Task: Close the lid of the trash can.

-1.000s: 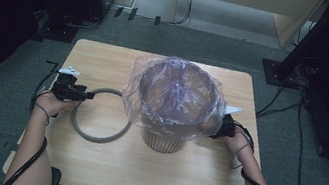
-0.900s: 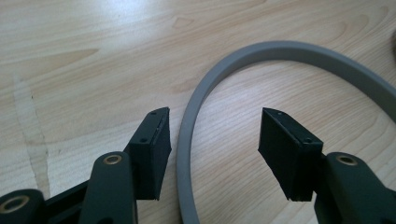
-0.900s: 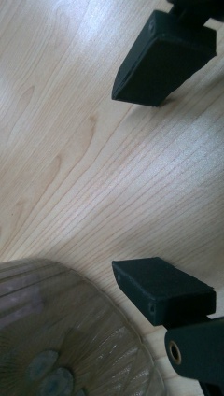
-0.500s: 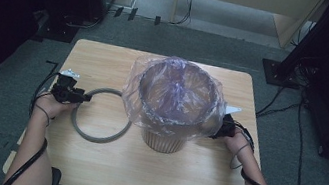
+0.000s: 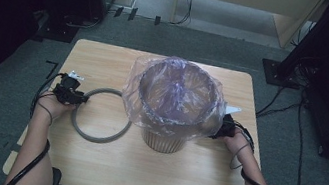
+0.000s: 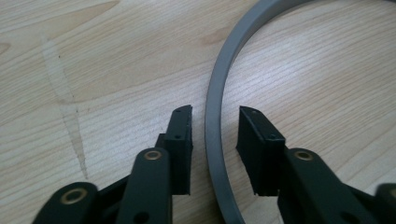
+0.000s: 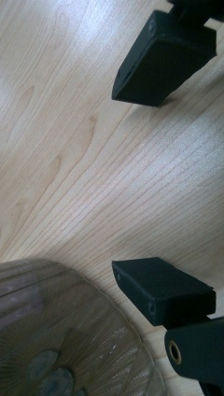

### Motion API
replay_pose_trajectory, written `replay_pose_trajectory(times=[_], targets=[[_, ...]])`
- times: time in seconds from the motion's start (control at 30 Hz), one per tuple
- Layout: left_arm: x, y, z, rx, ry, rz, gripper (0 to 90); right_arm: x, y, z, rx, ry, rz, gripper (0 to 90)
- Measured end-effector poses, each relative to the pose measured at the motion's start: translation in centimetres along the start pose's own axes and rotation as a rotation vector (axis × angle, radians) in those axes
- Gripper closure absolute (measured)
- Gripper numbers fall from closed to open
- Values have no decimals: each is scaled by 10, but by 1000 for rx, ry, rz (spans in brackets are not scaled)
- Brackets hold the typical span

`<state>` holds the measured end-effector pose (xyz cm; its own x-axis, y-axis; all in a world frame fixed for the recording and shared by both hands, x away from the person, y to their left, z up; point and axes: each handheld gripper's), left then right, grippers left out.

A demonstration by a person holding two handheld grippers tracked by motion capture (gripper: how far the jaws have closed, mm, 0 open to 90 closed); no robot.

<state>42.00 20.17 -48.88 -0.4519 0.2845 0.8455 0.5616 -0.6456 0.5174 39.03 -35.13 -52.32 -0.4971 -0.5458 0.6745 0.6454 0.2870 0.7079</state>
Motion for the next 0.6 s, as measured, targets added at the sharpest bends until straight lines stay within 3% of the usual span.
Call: replay_pose_trajectory(times=[0.27, 0.43, 0.6], targets=[[2, 5, -2, 52, 0, 65, 815, 0, 0, 0, 0, 0, 0, 153], [2, 3, 0, 104, -25, 48, 822, 0, 0, 0, 0, 0, 0, 153], [2, -3, 9, 235, -96, -1, 831, 0, 0, 0, 0, 0, 0, 153]])
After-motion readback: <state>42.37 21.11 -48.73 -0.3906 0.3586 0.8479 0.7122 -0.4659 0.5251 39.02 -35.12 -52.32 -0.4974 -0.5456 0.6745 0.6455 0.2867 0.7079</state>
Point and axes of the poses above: each handheld gripper's, and its own axes: x roughly backward along the jaws, y roughly out of its top, z roughly to its left, and after that the axes turned 15 degrees about -x, right-handed
